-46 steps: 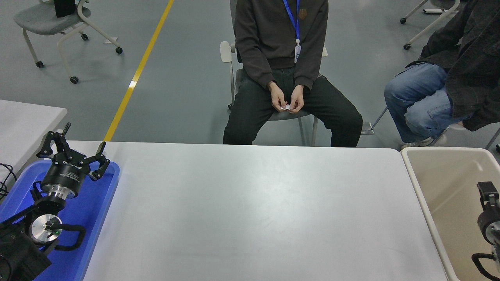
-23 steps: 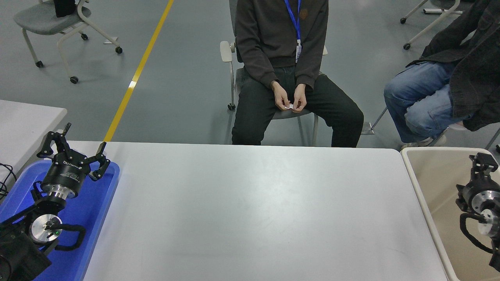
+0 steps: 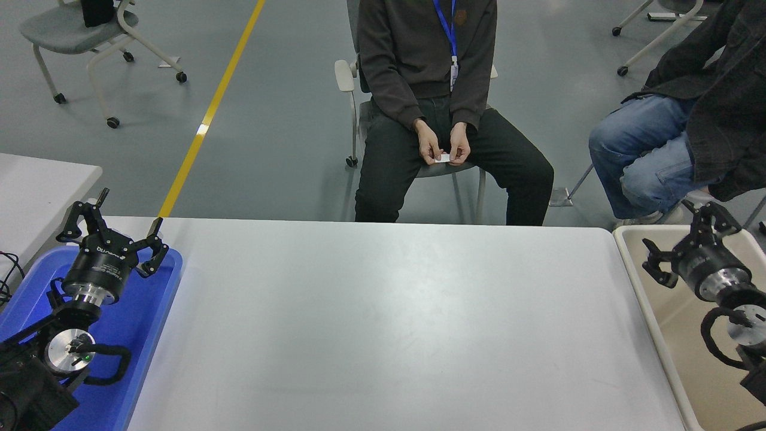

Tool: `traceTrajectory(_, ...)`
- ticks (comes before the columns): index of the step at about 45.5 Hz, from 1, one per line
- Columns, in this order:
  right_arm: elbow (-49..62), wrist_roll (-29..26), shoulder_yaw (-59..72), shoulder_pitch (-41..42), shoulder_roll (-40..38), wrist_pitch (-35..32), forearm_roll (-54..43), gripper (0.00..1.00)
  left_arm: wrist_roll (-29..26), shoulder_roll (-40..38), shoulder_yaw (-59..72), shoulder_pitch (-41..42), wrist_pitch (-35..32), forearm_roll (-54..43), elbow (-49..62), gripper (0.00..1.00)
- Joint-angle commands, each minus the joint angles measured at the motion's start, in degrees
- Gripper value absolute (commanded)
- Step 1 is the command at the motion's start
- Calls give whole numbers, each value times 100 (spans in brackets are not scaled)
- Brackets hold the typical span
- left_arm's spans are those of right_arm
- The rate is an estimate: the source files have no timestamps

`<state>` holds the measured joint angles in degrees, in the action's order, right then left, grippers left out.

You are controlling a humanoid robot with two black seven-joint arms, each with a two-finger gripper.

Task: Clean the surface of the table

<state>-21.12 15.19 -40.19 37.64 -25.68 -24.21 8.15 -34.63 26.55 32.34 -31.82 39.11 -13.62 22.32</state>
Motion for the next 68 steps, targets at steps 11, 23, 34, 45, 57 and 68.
traceTrajectory(11,-683,-7,-2238,-618,1153,-382,-59,100,0,0,0,0,0,0,0,100)
traceTrajectory(23,-665,11,-2300,-644,1566,-136,-490,100,0,0,0,0,0,0,0,100)
traceTrajectory(34,-595,81,-2239,-565,1198,-75,-498,100,0,0,0,0,0,0,0,100)
traceTrajectory(45,-656,186,-2362,-644,820,-83,-490,100,0,0,0,0,0,0,0,100)
traceTrajectory(57,-814,397,-2362,-864,890,-49,-490,100,0,0,0,0,0,0,0,100)
traceTrajectory(68,-1341,389,-2344,-996,995,303,-507,100,0,0,0,0,0,0,0,100)
